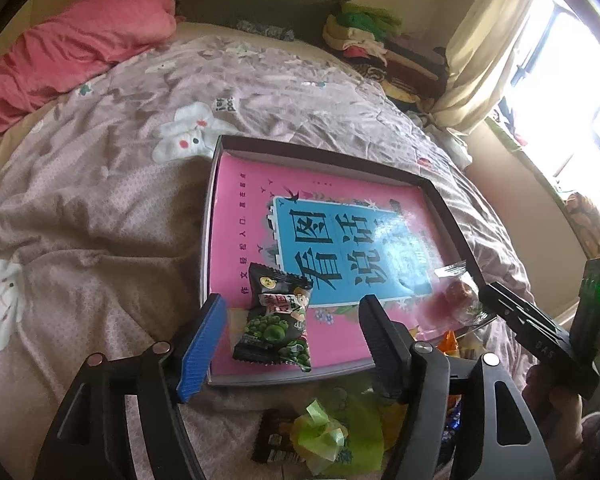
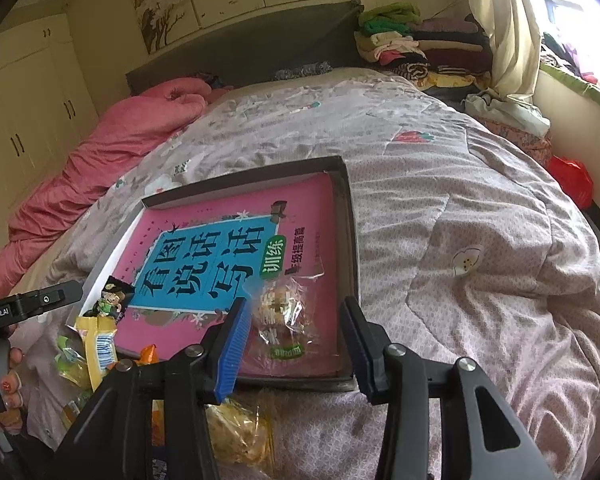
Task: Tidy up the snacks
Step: 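Lower the pea-snack bag onto the book in the tray and open the left tool, then withdraw the left tool from the tray back toward the snack pile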
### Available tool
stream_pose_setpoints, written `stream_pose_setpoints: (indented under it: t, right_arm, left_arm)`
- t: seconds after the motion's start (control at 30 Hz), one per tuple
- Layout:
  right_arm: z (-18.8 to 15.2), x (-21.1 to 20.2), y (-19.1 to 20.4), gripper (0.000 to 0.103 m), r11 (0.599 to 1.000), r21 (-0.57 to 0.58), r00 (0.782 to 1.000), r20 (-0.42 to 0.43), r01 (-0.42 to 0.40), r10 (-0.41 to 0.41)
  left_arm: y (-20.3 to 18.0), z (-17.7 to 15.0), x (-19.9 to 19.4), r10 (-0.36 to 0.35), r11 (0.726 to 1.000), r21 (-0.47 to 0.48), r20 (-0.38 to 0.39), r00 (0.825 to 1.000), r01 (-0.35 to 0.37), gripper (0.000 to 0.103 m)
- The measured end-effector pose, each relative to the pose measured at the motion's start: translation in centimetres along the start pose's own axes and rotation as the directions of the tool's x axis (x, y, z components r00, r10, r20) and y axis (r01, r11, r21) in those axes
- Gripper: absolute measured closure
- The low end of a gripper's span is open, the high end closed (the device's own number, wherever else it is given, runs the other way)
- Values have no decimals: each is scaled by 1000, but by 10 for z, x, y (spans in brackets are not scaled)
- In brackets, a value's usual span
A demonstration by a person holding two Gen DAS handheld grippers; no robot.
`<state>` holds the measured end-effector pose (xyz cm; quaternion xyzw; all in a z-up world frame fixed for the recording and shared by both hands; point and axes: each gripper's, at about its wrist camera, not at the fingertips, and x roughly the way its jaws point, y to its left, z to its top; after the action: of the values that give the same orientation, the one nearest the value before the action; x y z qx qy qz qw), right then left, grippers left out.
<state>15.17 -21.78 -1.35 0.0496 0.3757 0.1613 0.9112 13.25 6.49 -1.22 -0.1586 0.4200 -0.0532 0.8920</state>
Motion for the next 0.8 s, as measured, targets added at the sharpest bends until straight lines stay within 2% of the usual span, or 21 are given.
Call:
stream_pose_setpoints:
  t: [0.4,0.8]
  right_arm:
    - [3,-13,3,49,999,-4,998,54,-41,41]
    - [2,-23,10,43,998,-23,995,79,-65,66]
  left_arm:
    - [0,0,-22,7,1000,19,34,999,-8,28]
    - [-7,-8,-33,1,998,56,34,999,-3,26]
